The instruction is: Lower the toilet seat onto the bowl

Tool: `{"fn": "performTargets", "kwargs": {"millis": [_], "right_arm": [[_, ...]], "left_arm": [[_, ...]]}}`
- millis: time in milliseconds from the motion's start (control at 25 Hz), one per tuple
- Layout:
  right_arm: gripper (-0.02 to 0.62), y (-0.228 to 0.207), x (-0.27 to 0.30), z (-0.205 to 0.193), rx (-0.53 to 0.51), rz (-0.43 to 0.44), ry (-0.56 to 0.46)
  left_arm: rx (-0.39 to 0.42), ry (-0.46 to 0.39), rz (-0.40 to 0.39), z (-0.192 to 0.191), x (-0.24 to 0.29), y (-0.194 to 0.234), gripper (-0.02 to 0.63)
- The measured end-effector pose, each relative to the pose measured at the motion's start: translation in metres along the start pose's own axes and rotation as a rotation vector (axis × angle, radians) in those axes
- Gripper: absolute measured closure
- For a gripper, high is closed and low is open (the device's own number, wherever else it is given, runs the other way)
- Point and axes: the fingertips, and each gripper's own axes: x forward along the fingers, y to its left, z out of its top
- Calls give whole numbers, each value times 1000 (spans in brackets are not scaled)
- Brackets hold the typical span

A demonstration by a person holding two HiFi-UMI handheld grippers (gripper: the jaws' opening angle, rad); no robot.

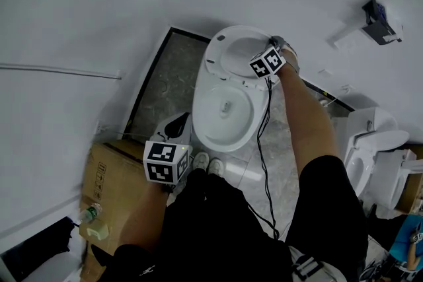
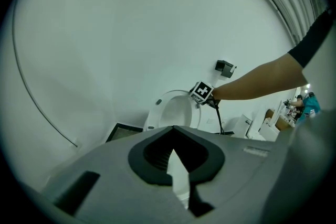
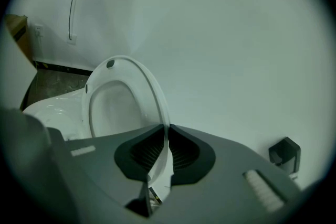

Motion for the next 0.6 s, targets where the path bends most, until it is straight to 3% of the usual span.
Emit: {"fn": "performTargets", "kwargs": {"millis": [600], "right_arm": [[548, 24, -57, -7, 50, 47, -85]], "left_arm": [[10, 10, -61, -4, 4, -31, 600]]}}
